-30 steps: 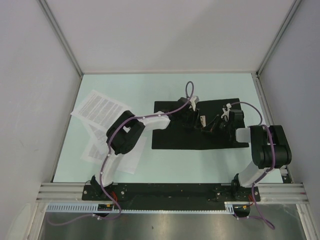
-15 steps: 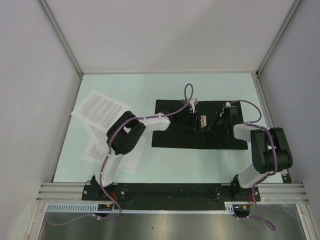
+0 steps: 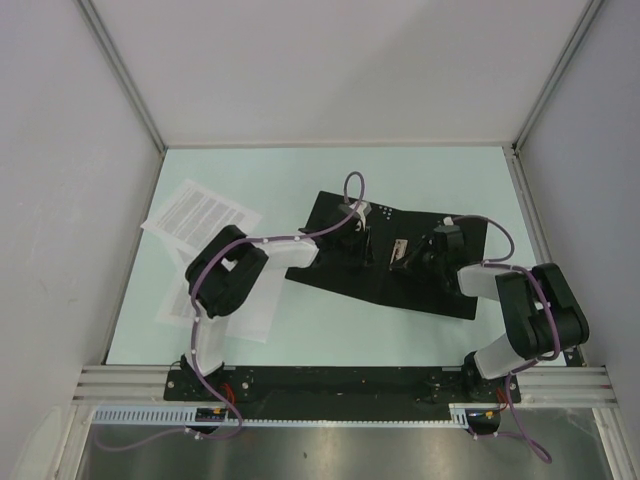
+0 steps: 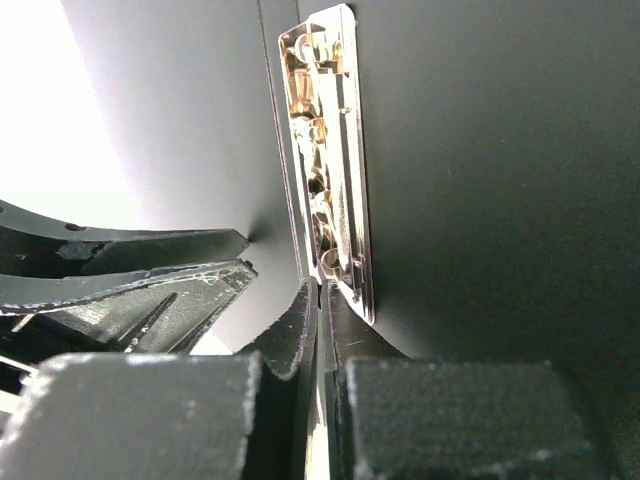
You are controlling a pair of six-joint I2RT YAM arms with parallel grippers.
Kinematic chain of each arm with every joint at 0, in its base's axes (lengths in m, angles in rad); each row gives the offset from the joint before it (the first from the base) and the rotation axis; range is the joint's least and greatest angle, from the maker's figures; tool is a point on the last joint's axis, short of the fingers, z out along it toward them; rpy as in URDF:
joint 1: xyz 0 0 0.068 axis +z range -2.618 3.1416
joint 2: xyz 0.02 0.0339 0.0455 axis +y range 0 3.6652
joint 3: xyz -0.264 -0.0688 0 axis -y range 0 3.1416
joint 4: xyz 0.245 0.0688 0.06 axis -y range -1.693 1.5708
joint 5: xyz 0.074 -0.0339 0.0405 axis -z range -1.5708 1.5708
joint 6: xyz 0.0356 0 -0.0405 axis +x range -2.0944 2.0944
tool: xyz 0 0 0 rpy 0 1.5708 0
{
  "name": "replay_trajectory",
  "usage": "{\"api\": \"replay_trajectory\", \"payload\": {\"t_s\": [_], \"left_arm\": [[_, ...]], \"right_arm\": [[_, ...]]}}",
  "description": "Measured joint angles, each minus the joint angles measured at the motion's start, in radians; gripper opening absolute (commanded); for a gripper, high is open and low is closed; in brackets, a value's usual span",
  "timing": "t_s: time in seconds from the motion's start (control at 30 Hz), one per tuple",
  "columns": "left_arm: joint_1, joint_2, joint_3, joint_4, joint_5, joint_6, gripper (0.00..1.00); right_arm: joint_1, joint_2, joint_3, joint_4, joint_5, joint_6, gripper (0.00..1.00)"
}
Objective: Put the files into the folder
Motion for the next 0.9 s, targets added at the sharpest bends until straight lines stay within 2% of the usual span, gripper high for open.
{"api": "replay_trajectory", "payload": {"t_s": [0.13,0.37,0.57,0.9], "left_arm": [[-0.003,0.000,-0.018,0.041,0.003,-0.006,0.38],[0.020,-0.007,-0.090,0.156,0.035,-0.071,0.34],[0.021,-0.023,-0.109,0.169,0.050,-0.066,0.38],[-0.095,-0.028,-0.138,0.182,0.167,-0.080,0.27]], "right_arm": [[0.007,-0.004,-0.010,0.012,0.017,0.014,0.00],[0.055,-0.096,-0.059,-0.039,0.155,0.052,0.00],[0.075,-0.160,-0.156,0.022,0.212,0.132,0.00],[0.080,-0.130,-0.177,0.112,0.216,0.142,0.00]]}}
